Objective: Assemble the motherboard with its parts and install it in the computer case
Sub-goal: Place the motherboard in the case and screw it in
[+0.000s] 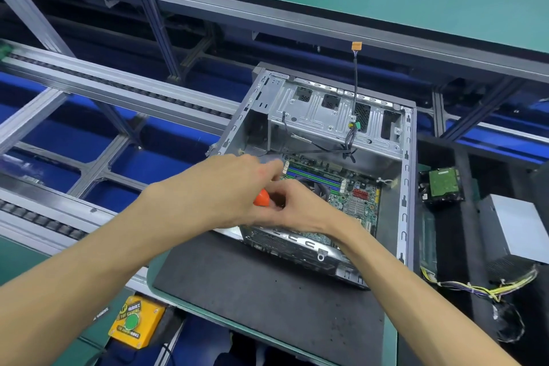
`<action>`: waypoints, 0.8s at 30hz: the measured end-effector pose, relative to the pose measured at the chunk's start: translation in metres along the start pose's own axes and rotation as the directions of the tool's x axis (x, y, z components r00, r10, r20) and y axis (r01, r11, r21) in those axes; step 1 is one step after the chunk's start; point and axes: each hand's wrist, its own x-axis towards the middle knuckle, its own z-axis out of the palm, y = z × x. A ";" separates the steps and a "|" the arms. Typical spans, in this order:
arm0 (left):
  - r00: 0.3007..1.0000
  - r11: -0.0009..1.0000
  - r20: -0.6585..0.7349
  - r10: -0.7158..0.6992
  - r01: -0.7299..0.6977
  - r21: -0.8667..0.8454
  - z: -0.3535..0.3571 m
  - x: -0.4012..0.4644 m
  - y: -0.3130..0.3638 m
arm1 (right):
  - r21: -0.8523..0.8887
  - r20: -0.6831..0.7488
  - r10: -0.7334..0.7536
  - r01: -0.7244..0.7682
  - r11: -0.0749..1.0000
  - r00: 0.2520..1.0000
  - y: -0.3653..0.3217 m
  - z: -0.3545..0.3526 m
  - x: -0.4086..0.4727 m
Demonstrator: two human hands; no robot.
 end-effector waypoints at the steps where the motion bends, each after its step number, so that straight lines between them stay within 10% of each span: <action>1: 0.998 0.998 -0.024 -0.050 0.051 0.047 0.000 0.000 0.002 | 0.003 0.015 -0.002 0.002 1.000 1.000 0.001 0.000 0.000; 24: 0.992 0.997 0.117 0.049 -0.041 -0.069 -0.001 0.003 -0.009 | -0.020 -0.030 0.050 -0.050 0.999 0.998 0.004 0.004 0.001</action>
